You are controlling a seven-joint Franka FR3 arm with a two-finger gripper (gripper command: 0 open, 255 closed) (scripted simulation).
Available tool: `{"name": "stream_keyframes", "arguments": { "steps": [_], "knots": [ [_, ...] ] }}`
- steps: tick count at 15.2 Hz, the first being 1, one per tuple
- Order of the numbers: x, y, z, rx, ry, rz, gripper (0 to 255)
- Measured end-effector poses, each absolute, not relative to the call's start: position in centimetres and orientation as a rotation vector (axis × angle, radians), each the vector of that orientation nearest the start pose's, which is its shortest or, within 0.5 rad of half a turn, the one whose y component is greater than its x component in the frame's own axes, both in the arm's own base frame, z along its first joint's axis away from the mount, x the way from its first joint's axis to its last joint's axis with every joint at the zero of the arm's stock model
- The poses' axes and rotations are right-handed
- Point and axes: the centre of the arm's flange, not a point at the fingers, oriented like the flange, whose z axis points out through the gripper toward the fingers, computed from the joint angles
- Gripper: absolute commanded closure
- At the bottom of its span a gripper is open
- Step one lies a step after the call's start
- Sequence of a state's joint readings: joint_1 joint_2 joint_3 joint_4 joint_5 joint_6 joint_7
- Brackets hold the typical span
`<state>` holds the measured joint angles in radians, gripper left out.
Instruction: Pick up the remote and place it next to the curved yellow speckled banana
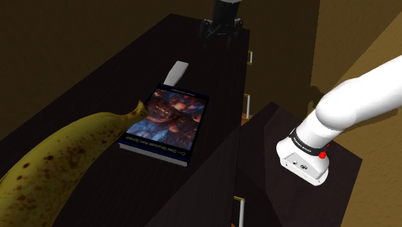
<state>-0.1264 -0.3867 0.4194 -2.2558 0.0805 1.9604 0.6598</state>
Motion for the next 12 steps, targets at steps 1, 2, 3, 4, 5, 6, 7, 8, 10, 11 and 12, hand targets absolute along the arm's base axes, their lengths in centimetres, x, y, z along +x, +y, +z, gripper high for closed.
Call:
{"name": "stream_keyframes", "arguments": {
  "steps": [1, 2, 3, 4, 5, 6, 7, 8, 10, 11, 12],
  "knots": [
    [43.6, 15.5, 49.9, -3.098, 0.711, -0.138, 0],
    [44.5, 16.1, 49.1, -3.084, 0.761, -0.132, 0],
    [45.4, 16.5, 48.3, -3.069, 0.811, -0.124, 0],
    [46.4, 17.0, 47.4, -3.053, 0.859, -0.117, 0],
    [47.1, 17.6, 47.0, -3.037, 0.91, -0.109, 0],
    [48.2, 18.2, 46.1, -3.019, 0.956, -0.103, 0],
    [49.2, 18.6, 45.1, -3.001, 1.006, -0.096, 0],
    [50.4, 18.9, 44.3, -2.981, 1.054, -0.087, 0],
    [52.4, 19.5, 42.9, -2.94, 1.149, -0.072, 0],
    [53.8, 19.9, 42.2, -2.918, 1.196, -0.065, 0],
    [54.7, 19.9, 41.1, -2.896, 1.244, -0.057, 0]
  ]
}}
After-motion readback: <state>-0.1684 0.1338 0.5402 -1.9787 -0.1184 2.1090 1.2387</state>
